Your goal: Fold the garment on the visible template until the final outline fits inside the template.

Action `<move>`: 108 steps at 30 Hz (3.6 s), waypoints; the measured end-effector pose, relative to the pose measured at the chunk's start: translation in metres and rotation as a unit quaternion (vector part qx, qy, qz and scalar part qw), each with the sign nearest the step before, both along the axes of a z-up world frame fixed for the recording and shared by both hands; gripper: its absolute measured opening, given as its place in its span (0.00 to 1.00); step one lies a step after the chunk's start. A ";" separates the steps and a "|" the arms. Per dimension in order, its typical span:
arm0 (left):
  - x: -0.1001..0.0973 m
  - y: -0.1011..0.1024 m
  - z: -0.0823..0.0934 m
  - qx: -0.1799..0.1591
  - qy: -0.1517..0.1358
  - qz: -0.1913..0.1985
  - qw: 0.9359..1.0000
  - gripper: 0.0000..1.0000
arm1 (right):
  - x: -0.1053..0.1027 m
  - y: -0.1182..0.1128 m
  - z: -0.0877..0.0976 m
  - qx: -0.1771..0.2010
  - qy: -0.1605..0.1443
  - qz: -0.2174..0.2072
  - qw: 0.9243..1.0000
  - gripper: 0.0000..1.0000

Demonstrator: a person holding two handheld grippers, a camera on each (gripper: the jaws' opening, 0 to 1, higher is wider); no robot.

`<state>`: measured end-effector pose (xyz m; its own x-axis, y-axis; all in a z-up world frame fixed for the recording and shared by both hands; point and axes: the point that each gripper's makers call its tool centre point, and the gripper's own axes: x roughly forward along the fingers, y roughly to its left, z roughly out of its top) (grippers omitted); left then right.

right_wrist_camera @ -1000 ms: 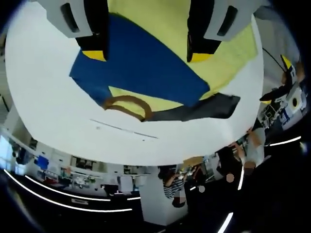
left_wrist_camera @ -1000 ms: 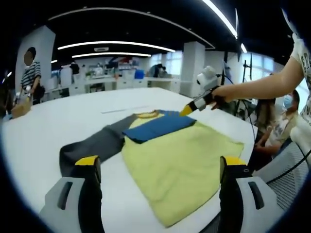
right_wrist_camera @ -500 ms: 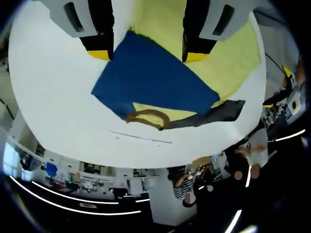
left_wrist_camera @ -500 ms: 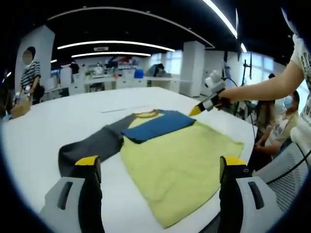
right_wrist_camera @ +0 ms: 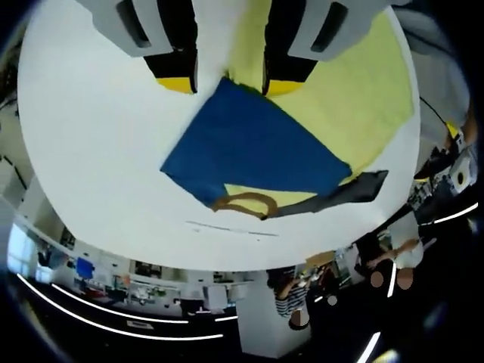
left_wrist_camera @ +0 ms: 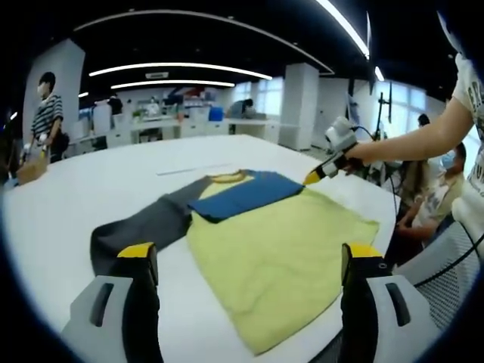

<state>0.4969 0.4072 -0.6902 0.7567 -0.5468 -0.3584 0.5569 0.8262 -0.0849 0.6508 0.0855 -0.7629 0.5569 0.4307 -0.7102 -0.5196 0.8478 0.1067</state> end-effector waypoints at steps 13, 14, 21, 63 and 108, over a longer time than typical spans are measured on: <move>-0.002 -0.002 0.000 0.001 0.002 0.002 1.000 0.97 | -0.002 0.000 -0.013 -0.004 0.006 -0.018 1.000 0.12; -0.002 -0.002 0.001 0.001 0.001 0.003 1.000 0.97 | -0.003 0.000 -0.014 -0.004 0.006 -0.020 1.000 0.11; -0.004 -0.003 0.002 0.001 0.002 0.005 1.000 0.97 | -0.003 0.005 -0.021 -0.009 0.007 -0.037 0.999 0.07; -0.009 -0.005 0.000 0.012 0.009 0.002 1.000 0.97 | 0.000 -0.009 -0.028 -0.094 -0.013 -0.025 0.995 0.00; -0.005 0.006 -0.003 0.005 0.008 0.012 1.000 0.96 | 0.002 -0.023 -0.021 -0.024 -0.004 -0.072 0.997 0.18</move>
<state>0.4921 0.4134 -0.6932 0.7639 -0.5239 -0.3769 0.5347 0.8408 -0.0849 0.6533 0.0622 -0.7840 0.6160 0.3109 -0.7238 -0.3921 0.9179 0.0605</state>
